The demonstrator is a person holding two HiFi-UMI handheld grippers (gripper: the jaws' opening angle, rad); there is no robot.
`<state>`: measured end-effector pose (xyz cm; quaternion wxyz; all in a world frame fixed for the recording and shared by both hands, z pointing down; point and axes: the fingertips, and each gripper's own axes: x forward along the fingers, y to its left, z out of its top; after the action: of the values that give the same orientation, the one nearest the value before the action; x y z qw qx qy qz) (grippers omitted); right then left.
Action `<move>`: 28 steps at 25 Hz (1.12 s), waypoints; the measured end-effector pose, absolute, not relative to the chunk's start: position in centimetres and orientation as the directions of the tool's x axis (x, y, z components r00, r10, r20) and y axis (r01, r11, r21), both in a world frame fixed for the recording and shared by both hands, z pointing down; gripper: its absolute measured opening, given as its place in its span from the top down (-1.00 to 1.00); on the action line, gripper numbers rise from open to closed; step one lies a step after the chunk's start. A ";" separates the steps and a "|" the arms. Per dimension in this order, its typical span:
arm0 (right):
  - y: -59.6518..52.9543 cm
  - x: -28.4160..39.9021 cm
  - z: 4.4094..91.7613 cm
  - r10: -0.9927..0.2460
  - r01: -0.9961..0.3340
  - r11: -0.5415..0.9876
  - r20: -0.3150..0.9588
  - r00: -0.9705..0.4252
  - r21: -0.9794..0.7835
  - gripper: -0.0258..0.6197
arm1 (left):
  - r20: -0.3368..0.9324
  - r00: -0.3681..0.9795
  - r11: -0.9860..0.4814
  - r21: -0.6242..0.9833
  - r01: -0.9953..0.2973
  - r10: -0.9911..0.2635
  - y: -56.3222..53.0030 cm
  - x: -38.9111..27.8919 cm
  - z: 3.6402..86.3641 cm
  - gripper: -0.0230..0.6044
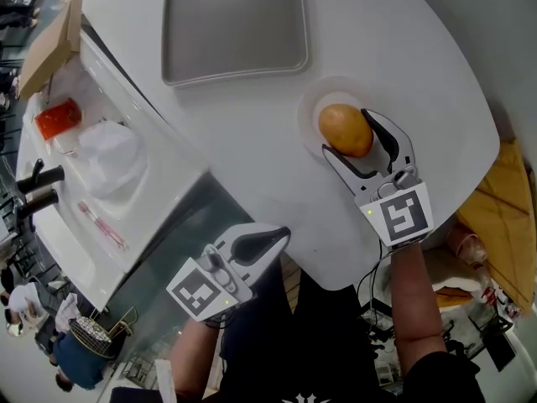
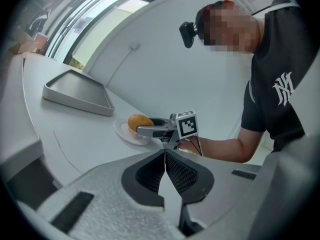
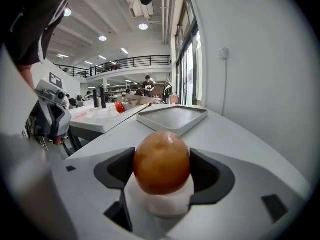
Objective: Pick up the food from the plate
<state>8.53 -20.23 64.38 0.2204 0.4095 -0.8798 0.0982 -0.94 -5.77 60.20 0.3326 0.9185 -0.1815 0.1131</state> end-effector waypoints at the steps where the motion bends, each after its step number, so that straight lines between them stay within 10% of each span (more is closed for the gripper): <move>1: -20.1 8.4 64.0 -0.678 -0.761 0.649 0.461 -0.573 0.009 -0.13 | 0.329 0.908 -0.715 0.566 -0.410 -0.260 -5.7 -1.0 60.0 0.90; 28: -11.3 7.0 38.4 -0.616 -0.650 0.741 0.216 -0.758 -0.171 -0.13 | 0.247 0.879 -0.805 0.357 -0.473 -0.407 -4.1 -1.5 39.3 0.90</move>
<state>6.99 -11.27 38.36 0.0726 0.3401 -0.9301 0.1183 -1.49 -4.08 39.29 0.2082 0.9467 -0.2325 0.0793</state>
